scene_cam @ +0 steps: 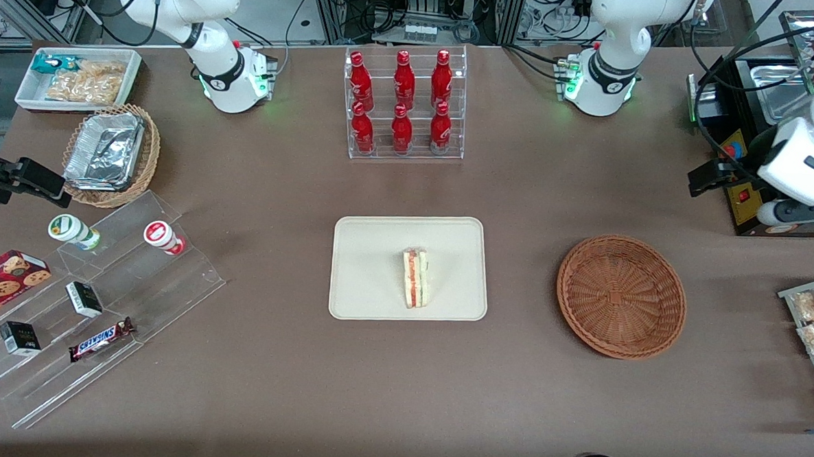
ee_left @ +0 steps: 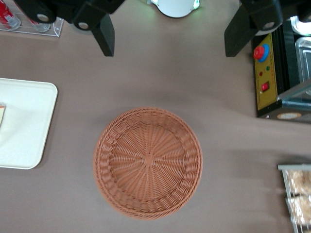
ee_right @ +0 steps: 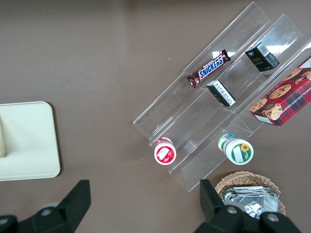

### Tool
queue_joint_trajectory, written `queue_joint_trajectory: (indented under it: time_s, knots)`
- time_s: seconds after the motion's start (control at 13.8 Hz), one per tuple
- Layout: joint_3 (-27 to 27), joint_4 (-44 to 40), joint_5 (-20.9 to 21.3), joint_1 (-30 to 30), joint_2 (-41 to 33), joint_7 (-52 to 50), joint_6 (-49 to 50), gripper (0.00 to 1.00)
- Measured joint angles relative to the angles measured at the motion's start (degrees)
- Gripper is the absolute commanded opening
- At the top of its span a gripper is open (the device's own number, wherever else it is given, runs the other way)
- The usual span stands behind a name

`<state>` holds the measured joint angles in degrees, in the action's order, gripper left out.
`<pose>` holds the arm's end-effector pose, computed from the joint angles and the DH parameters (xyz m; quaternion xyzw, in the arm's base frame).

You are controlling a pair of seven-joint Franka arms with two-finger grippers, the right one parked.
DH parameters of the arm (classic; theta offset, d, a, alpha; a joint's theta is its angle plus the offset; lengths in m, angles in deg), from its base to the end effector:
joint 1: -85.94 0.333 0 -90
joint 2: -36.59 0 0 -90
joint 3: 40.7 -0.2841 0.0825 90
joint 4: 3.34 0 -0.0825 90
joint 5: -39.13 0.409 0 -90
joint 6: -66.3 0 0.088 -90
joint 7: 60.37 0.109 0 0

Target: Place sandwich from basket to tray

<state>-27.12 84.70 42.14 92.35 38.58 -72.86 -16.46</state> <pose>0.5712 -0.0635 0.5778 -0.9966 -0.0478 0.0582 0.0326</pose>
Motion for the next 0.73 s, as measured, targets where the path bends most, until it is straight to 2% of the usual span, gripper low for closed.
queue_joint_trajectory:
  time_s: [0.73]
  knots:
    - [0.4, 0.0, -0.3, -0.5, 0.0, -0.1, 0.2, 1.0]
